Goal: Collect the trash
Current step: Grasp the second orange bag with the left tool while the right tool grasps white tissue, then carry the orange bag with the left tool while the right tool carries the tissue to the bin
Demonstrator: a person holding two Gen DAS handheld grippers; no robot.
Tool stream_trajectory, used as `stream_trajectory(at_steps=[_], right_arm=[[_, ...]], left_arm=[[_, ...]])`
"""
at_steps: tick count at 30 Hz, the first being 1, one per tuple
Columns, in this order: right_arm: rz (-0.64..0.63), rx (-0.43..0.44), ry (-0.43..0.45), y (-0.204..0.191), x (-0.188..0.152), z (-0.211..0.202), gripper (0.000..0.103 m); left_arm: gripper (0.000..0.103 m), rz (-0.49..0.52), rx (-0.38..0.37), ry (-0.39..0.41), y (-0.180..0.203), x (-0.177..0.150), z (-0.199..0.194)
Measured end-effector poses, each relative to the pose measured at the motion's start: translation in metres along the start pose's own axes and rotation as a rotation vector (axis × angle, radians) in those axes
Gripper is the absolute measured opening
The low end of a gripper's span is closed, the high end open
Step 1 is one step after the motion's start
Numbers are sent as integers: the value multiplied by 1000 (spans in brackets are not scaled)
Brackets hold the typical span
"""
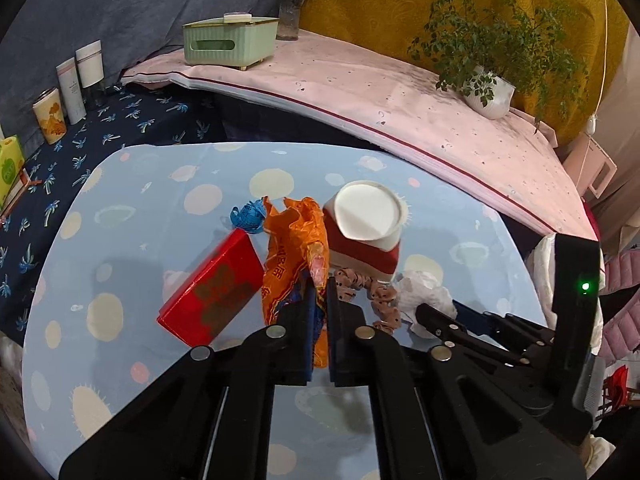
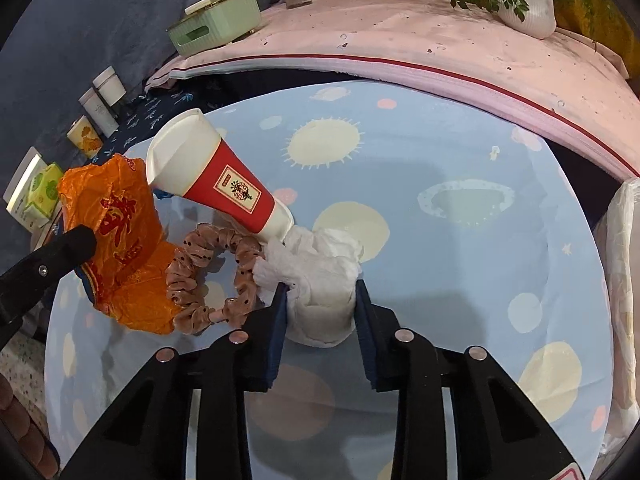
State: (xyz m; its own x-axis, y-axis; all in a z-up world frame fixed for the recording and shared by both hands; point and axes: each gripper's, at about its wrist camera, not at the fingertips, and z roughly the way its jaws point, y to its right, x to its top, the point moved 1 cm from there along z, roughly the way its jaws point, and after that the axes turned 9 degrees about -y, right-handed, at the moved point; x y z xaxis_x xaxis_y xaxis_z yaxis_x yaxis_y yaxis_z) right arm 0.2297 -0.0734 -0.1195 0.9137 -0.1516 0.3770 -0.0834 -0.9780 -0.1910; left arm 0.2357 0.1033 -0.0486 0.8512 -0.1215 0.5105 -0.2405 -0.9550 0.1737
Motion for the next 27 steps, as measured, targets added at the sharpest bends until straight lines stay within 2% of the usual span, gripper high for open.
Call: stream_trajectory(at_steps=[2,6,15,20,27], right_arm=[[0,4,12,1,0,-7,19],[6,5,67,7,3,-35,17],[7,10,237,25,18,-132,17],[12,9,342,39,23,-189,17],[34,-14,435,70,18,-244,17]], left_arm=[[4,-2,-6,8,3,1,-6],[3,-3,-21,28,13,4,-23],[3,8,-142,110,54,25,-79],[3,35,-193,157,90,37,-109],[3,98,-253,194,148,45,-136]])
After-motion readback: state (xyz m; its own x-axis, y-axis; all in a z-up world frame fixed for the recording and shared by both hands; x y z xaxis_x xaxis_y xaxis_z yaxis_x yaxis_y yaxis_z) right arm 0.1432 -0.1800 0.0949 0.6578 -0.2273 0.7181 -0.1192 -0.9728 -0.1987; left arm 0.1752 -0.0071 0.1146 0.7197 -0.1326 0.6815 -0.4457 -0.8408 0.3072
